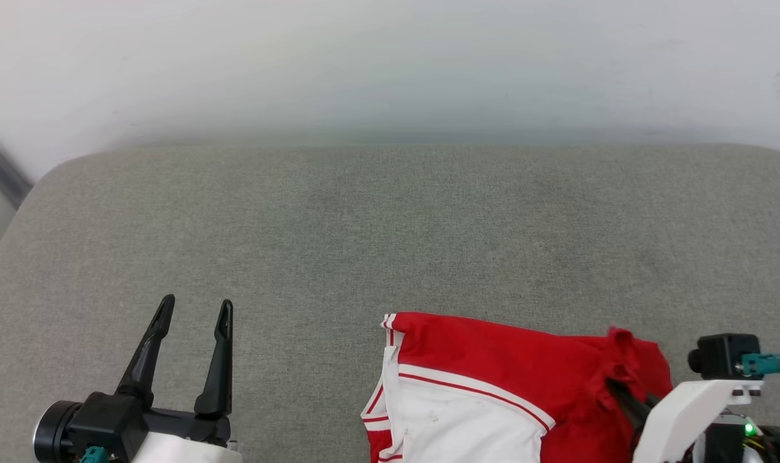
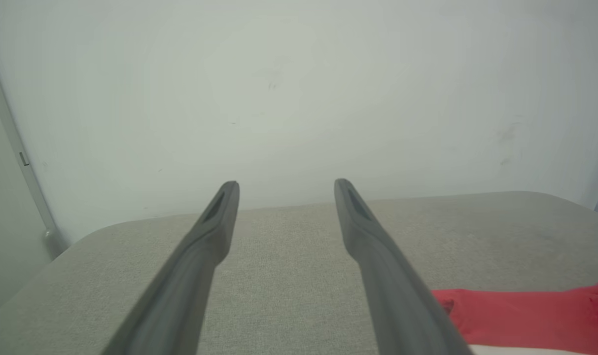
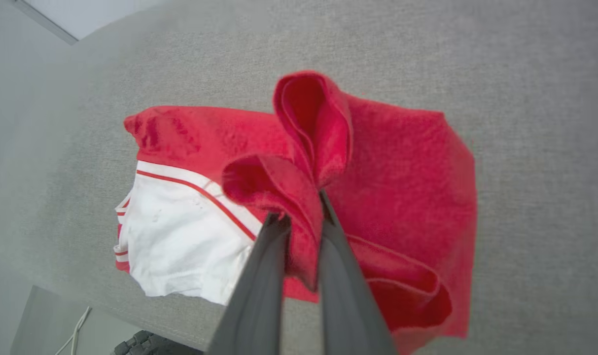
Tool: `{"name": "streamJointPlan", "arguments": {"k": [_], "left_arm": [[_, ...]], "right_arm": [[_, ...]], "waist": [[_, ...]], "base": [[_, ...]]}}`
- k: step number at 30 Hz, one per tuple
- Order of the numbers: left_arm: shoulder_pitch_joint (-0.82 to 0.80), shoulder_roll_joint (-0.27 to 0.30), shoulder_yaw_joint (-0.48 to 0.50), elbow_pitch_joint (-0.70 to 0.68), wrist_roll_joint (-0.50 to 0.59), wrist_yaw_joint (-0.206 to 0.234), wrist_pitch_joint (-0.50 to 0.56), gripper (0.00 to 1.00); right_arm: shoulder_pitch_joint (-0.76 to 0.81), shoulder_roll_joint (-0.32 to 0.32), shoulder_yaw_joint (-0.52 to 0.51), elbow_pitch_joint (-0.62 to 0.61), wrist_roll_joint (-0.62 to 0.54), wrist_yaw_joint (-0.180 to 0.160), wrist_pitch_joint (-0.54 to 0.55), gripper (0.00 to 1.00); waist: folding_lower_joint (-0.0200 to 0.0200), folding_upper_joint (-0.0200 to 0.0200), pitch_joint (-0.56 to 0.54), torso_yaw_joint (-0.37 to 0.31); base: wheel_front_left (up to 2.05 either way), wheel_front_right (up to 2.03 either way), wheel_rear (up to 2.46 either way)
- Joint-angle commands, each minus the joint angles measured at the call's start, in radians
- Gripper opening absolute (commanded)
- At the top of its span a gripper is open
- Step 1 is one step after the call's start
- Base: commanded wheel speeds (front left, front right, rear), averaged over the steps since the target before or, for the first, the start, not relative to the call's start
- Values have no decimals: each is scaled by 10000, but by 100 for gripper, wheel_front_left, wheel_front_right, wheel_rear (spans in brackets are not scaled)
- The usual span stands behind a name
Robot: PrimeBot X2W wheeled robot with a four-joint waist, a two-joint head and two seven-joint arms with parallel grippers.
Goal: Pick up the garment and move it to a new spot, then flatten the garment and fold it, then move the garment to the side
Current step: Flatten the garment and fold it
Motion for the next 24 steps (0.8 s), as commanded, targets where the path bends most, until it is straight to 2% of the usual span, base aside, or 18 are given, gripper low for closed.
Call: {"name": "streamJointPlan", "arguments": {"k": [1, 9, 15, 24], "left_arm": [[113, -5, -7, 4, -46, -9, -22, 100], [108, 90, -142, 30, -78, -9, -22, 100], [82, 152, -290, 57, -108, -9, -22, 100], [-40, 151, -235, 80, -136, -9, -22, 100]], "right_arm": [[-91, 41, 97, -37, 189, -4, 48, 0], [-726, 70, 1747, 974, 2413, -2, -579, 0], [-1384, 74, 2575, 2271, 2599, -2, -1419, 0], [-2051, 71, 3705, 3470, 2747, -2, -2164, 0]], "waist": [[0, 0, -45, 41], [0, 0, -57, 453], [0, 0, 38, 908], [0, 0, 275, 1389]], "base": [[0, 0, 0], [0, 0, 0], [0, 0, 0], [0, 0, 0]]}}
